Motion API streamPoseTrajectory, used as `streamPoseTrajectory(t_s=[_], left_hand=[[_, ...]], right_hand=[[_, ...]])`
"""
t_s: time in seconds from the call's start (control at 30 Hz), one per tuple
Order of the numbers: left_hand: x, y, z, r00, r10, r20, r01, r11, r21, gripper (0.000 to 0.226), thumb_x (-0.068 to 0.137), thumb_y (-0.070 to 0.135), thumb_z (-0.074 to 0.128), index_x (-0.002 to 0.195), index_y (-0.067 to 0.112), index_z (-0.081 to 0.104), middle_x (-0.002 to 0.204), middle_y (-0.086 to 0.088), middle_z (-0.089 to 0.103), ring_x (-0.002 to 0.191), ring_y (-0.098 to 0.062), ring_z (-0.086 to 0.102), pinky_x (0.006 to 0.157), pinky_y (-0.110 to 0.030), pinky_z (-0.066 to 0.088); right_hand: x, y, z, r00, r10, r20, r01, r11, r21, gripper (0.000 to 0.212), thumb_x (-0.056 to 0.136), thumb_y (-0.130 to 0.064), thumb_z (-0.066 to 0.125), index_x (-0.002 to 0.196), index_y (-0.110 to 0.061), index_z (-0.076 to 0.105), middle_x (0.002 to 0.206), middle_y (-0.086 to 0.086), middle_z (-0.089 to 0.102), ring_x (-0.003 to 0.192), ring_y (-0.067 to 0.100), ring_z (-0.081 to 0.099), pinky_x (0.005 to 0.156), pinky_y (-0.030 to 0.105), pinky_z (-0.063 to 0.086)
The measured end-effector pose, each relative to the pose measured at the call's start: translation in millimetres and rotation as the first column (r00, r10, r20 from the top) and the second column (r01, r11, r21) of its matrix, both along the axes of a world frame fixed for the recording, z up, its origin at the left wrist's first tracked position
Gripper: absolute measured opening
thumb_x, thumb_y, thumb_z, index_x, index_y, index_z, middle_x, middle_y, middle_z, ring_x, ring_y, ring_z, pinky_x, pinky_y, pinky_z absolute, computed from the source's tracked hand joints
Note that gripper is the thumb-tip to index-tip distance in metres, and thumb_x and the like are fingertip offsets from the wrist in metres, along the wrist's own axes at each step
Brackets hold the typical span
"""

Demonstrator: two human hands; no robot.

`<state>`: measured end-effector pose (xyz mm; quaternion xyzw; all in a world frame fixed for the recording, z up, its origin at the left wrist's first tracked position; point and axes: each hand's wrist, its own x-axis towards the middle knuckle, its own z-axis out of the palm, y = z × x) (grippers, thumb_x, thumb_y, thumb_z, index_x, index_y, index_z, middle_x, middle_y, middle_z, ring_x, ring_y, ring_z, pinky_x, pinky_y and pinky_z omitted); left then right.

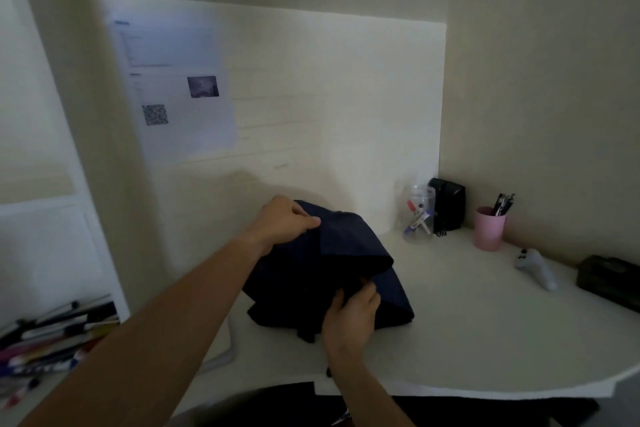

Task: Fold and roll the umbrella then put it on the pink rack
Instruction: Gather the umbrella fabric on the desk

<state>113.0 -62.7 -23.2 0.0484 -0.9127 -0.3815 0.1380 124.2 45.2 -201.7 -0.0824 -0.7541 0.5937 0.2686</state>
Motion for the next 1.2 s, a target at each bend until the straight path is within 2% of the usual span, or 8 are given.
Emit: streamPoseTrajectory(t_s=[0.2,0.43,0.57,0.67,0.8,0.93,1.07,1.2], left_hand=[[-29.5,-18.5,-19.0,0.999,-0.003,0.053,0.011,0.989,-0.148,0.019,0.084,0.024,0.079,0.095,0.009,0.081,0.093,-0.003,0.074,0.092,-0.013,0.064,0.079,-0.023,0.049],[-41.4,-41.9,-50.4,0.998,-0.013,0.067,0.024,0.986,-0.167,0.017,0.083,0.022,0.08,0.096,0.013,0.08,0.097,-0.001,0.076,0.094,-0.013,0.068,0.077,-0.021,0.05],[-33.3,-44.6,-50.1,0.993,-0.101,0.066,0.111,0.978,-0.177,0.013,0.084,0.02,0.079,0.096,0.018,0.081,0.093,0.004,0.076,0.084,-0.005,0.067,0.066,-0.011,0.046],[-24.3,-37.5,-52.1,0.984,-0.172,0.043,0.177,0.963,-0.202,0.017,0.083,0.021,0.08,0.099,0.02,0.081,0.093,0.004,0.077,0.073,0.005,0.062,0.061,-0.004,0.041],[-3.8,-33.5,-63.5,0.991,-0.114,-0.068,0.106,0.988,-0.117,0.04,0.077,0.02,0.085,0.115,0.02,0.073,0.103,0.003,0.073,0.09,-0.009,0.068,0.069,-0.006,0.046],[24.1,-40.5,-113.3,0.985,0.131,-0.115,-0.137,0.99,-0.042,0.06,0.073,0.029,0.088,0.121,0.016,0.055,0.105,-0.001,0.063,0.09,-0.017,0.061,0.076,-0.028,0.051],[34.2,-39.9,-171.1,0.957,0.128,0.26,-0.064,0.969,-0.24,0.064,0.087,0.049,0.072,0.132,0.008,0.052,0.127,-0.008,0.061,0.112,-0.021,0.06,0.088,-0.028,0.049],[27.4,-31.8,-196.5,0.928,0.145,0.343,-0.013,0.933,-0.36,0.035,0.095,0.048,0.058,0.078,0.019,0.051,0.097,-0.006,0.064,0.09,-0.017,0.06,0.069,-0.028,0.044]], right_hand=[[-18.2,-63.0,-54.6,0.98,0.056,0.189,-0.094,0.976,0.199,0.039,0.061,0.012,0.085,0.089,0.008,0.058,0.08,0.027,0.058,0.056,0.036,0.057,0.049,0.038,0.055],[-3.3,-34.8,-15.7,0.637,0.627,0.448,-0.742,0.656,0.136,0.034,0.095,-0.031,0.062,0.099,0.003,0.065,0.103,0.022,0.07,0.086,0.021,0.064,0.075,0.03,0.053],[-34.1,18.5,50.6,0.903,0.408,0.131,-0.42,0.781,0.463,0.012,0.087,-0.027,0.066,0.085,-0.015,0.065,0.08,0.0,0.066,0.064,0.012,0.057,0.06,0.029,0.043],[-75.1,30.5,78.0,0.82,0.572,-0.005,-0.452,0.653,0.608,0.045,0.085,-0.012,0.071,0.127,-0.022,0.058,0.115,-0.005,0.054,0.083,0.009,0.053,0.077,0.027,0.044],[-103.1,28.2,87.2,0.732,0.68,0.051,-0.465,0.444,0.766,0.022,0.086,-0.009,0.069,0.106,-0.016,0.075,0.102,0.003,0.076,0.087,0.019,0.069,0.082,0.03,0.053],[-108.1,49.1,96.9,0.774,0.632,-0.041,-0.478,0.625,0.617,0.013,0.087,-0.01,0.068,0.093,-0.019,0.075,0.085,-0.009,0.074,0.075,0.011,0.071,0.069,0.006,0.047],[-101.8,70.2,114.3,0.74,0.67,-0.05,-0.656,0.737,0.163,0.008,0.088,-0.005,0.072,0.093,-0.011,0.072,0.084,0.007,0.074,0.069,0.018,0.074,0.073,0.03,0.062],[-95.4,85.7,135.9,0.716,0.692,-0.088,-0.696,0.717,-0.025,0.011,0.092,-0.007,0.069,0.103,-0.004,0.069,0.086,0.014,0.074,0.068,0.019,0.073,0.069,0.03,0.062]])
